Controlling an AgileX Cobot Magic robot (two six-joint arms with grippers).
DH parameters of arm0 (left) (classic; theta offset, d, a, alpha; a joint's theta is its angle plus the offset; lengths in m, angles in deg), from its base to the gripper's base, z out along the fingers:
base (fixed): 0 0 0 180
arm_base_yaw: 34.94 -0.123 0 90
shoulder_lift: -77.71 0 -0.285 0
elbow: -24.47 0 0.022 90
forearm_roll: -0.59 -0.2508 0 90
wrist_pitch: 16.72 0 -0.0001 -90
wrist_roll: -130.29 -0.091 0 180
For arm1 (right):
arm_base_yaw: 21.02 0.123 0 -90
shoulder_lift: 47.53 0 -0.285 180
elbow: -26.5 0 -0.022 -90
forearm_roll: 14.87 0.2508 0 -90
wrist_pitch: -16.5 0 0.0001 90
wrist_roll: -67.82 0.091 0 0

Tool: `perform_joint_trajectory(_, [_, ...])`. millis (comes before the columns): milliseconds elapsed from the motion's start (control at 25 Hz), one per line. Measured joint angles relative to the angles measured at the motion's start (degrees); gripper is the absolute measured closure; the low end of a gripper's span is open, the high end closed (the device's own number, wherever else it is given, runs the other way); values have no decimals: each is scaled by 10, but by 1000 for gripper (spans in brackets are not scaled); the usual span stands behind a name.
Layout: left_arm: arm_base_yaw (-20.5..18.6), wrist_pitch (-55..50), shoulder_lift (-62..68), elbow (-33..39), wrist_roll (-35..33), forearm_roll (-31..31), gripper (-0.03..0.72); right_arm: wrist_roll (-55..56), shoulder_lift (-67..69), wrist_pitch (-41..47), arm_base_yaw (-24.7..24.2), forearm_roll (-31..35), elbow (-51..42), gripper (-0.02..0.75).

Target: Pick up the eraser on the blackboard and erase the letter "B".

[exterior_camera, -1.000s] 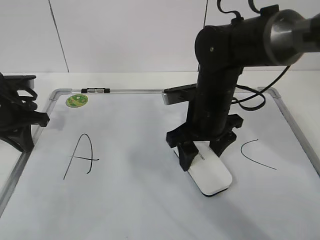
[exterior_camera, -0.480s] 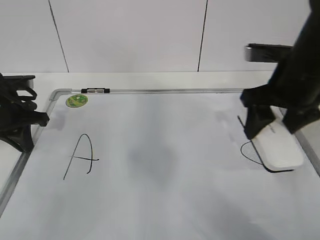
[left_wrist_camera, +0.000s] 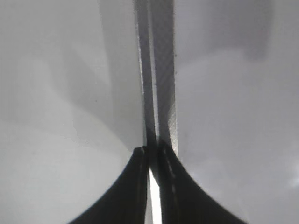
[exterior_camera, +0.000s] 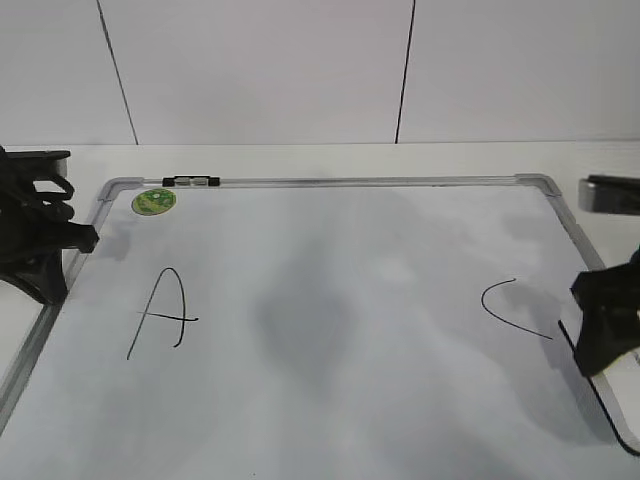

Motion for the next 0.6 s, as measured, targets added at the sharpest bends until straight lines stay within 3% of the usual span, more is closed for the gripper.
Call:
perform_joint_trajectory(280, [0,0,0,0,0,0,662,-3,-5,-36,-31,-8,-60,205])
perform_joint_trajectory(600, [0,0,0,0,0,0,662,-42,-9,-42,-45,-9,-64,205])
